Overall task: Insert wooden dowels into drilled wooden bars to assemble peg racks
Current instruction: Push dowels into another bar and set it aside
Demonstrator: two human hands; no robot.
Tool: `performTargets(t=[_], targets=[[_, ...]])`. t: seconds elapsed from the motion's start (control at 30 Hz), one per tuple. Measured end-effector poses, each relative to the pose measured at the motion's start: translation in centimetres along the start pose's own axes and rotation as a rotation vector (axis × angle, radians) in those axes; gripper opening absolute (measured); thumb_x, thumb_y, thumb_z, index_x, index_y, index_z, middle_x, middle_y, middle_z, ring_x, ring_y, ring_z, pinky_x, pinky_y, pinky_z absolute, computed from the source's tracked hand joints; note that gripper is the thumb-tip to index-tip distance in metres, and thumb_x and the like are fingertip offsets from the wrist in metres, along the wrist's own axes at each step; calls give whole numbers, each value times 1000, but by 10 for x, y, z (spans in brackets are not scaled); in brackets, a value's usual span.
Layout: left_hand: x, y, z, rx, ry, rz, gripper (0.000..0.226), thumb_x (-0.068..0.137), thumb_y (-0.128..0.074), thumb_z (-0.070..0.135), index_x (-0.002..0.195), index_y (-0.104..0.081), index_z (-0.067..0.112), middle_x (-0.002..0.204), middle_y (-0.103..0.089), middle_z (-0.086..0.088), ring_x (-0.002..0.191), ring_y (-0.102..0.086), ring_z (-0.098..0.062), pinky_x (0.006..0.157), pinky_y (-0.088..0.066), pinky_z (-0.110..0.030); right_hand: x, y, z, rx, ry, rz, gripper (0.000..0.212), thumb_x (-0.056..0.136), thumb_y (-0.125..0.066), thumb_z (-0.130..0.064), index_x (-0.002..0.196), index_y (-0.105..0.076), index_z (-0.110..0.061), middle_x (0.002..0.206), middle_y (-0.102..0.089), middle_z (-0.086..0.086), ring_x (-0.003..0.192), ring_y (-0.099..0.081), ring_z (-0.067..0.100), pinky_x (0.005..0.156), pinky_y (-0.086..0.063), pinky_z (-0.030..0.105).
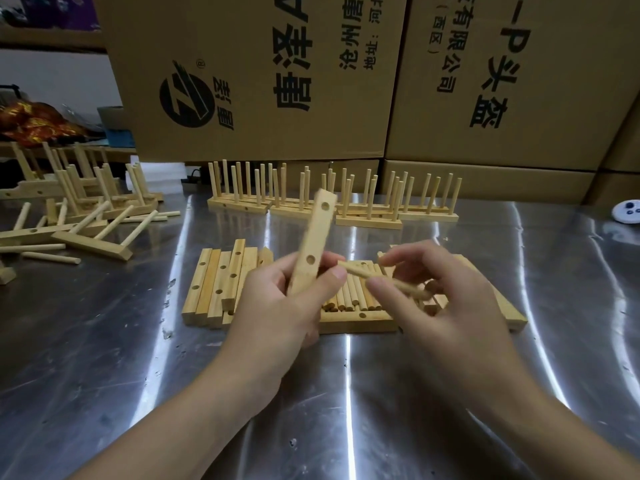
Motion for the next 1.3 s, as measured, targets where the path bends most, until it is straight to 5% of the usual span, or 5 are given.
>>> performTargets(t=[0.33,0.9,1.03,1.2,1.3], targets=[[-5,-29,-4,14,28,-252,39,106,-55,43,142,-59,56,73,-57,-5,48,-36,-12,44,-28,-24,6,23,-16,-207,93,141,12,108,-61,-35,108,-69,-26,81,-60,-12,71,-60,16,59,-46,31],[-14,-42,0,46,22,-386,47,102,-62,40,143,-55,62,73,-40,-4,49,-29,-14,44,-25,-27,7,24,-19,-476,154,52,32,109,-54,-45,94,-74,-25,64,-59,-11,58,-57,13,54,-47,38],[-15,-40,3,95,-6,-370,47,105,-61,38,145,-52,62,75,-29,-15,51,-27,-17,45,-27,-26,7,20,-13,-304,51,12,38,106,-56,-44,83,-77,-22,53,-52,0,51,-48,14,51,-32,18],[-17,-40,2,168,-26,-354,47,106,-61,39,145,-52,62,64,-35,-4,49,-30,-14,45,-30,-22,-13,-14,42,759,-772,-180,34,101,-66,-40,83,-80,-16,57,-22,-6,42,-20,8,35,-24,18],[-16,-40,4,207,-9,-384,40,102,-59,51,141,-55,60,69,-54,4,50,-40,-17,45,-34,-27,-8,-10,39,557,-659,-239,37,102,-64,-45,85,-82,-17,53,-30,-12,42,-26,5,38,-26,16]])
Point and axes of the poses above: each hand's wrist, its own x-axis towards the middle knuckle, its own y-axis out of the back of the hand, z = x × y, the point moved 10 cm from there along x, towards the middle knuckle
